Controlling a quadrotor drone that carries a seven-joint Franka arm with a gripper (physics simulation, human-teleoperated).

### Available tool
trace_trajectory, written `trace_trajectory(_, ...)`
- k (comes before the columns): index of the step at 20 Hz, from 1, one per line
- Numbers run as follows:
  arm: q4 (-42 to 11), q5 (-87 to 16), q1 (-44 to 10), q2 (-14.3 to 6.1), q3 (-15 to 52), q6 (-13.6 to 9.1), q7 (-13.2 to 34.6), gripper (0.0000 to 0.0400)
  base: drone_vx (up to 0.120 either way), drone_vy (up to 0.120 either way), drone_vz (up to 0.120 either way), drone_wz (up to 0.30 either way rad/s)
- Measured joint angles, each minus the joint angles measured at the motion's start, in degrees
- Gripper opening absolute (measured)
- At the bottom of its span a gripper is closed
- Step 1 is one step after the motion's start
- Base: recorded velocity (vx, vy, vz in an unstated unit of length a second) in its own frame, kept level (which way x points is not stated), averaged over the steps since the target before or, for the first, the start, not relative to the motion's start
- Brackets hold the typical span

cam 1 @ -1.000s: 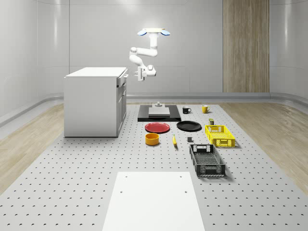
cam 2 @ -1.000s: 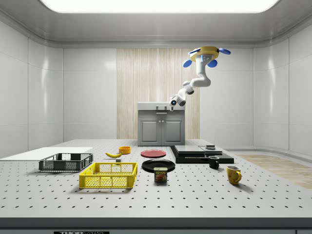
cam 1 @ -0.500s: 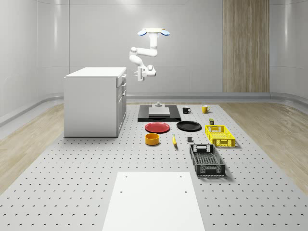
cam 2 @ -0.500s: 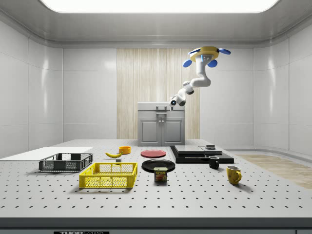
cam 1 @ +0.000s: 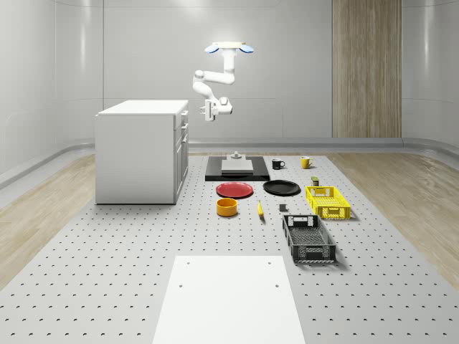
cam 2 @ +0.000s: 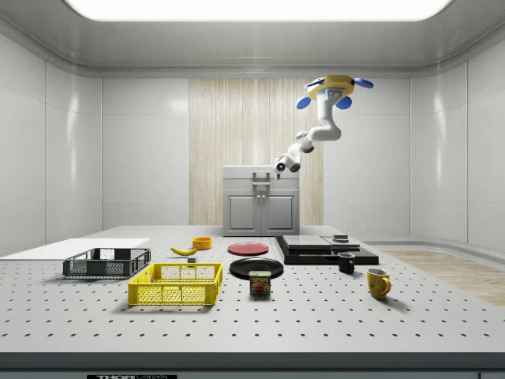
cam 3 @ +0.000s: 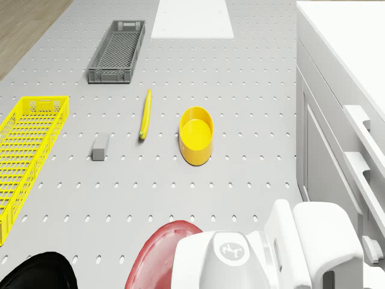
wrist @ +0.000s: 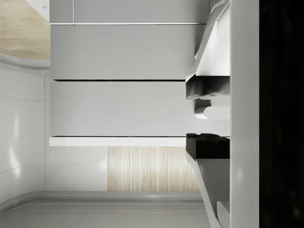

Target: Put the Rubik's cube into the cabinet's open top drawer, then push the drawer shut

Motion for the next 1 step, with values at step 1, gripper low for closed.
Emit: trace_trajectory(1,0.03,0.10,-0.05,-0.05,-0.05,0.04,0.12,0.0105,0.000,0.000,0.000,0.000)
